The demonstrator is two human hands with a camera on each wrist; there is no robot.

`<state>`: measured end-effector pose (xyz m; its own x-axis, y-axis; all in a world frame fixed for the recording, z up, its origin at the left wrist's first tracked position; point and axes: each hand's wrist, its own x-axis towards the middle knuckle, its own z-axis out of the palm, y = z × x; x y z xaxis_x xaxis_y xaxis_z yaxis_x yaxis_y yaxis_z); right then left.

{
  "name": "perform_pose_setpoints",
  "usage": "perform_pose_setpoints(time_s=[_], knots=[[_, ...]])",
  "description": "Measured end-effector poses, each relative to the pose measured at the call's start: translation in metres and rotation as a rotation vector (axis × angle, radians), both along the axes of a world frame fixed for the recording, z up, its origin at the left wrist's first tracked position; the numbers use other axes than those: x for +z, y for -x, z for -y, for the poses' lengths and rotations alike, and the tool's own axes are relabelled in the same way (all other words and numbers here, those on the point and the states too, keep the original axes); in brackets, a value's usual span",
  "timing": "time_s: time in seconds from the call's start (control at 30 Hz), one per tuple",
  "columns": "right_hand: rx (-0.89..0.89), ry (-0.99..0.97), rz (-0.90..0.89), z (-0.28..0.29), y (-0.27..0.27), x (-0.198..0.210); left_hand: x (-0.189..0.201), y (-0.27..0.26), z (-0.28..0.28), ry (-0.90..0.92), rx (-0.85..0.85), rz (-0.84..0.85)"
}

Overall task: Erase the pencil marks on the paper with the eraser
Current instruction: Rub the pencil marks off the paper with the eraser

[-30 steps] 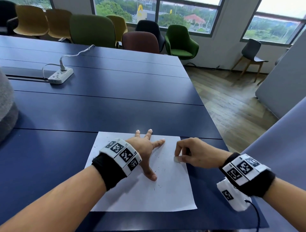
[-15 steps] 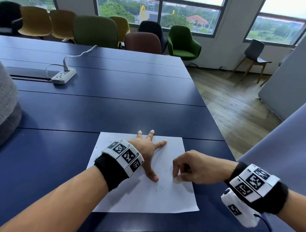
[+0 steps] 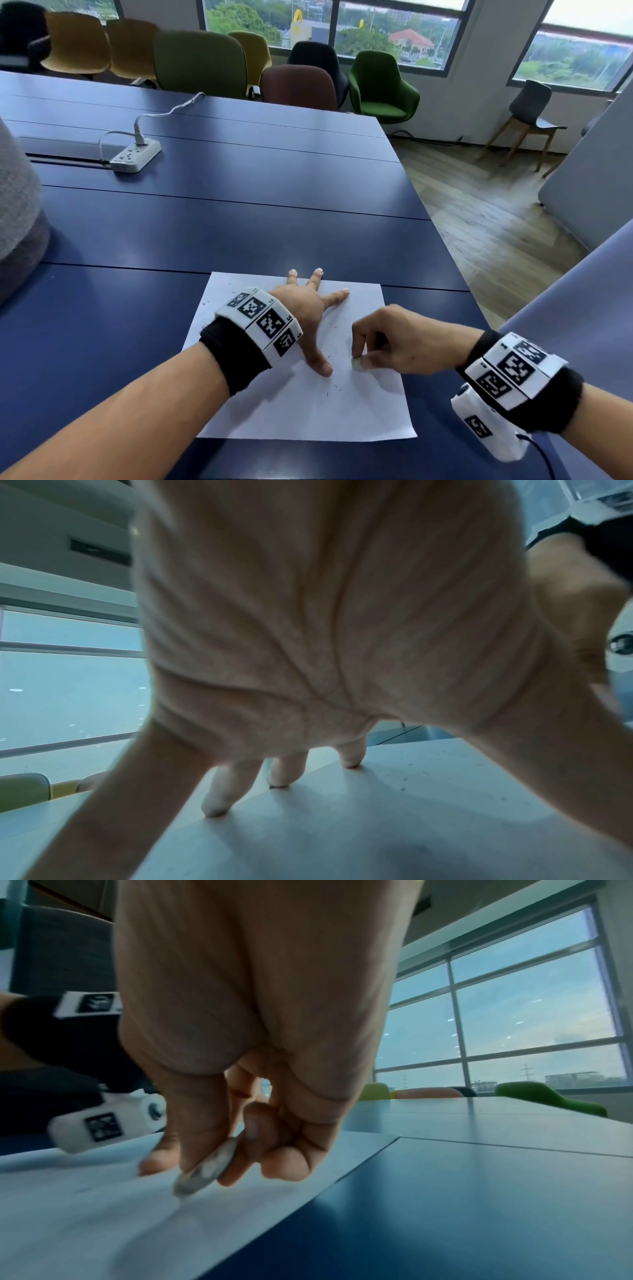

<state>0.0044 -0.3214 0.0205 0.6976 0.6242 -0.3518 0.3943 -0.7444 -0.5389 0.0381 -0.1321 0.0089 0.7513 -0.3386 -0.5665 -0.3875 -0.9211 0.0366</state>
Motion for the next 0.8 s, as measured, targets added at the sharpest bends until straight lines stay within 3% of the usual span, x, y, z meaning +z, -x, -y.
perform_pose_setpoints(time_s=[0.07, 0.23, 0.37, 0.53, 0.7, 0.8], knots=[[0.051, 0.012, -0.037, -0.003, 0.006, 0.002, 0.000, 0.000, 0.000, -0.002, 0.002, -0.001], [-0.048, 0.024, 0.065, -0.003, -0.005, -0.001, -0.001, 0.000, -0.001, 0.006, 0.006, -0.007], [0.061, -0.001, -0.028, -0.011, 0.015, 0.000, 0.000, 0.000, -0.002, 0.013, 0.013, -0.010], [-0.075, 0.005, 0.074, 0.003, -0.005, 0.000, -0.002, 0.000, -0.001, 0.010, 0.015, -0.019], [0.061, 0.001, -0.032, -0.006, 0.011, 0.000, -0.001, -0.001, -0.002, 0.017, 0.015, -0.007], [-0.047, 0.002, 0.067, -0.001, -0.006, -0.002, -0.001, -0.001, -0.002, 0.008, 0.009, -0.016]])
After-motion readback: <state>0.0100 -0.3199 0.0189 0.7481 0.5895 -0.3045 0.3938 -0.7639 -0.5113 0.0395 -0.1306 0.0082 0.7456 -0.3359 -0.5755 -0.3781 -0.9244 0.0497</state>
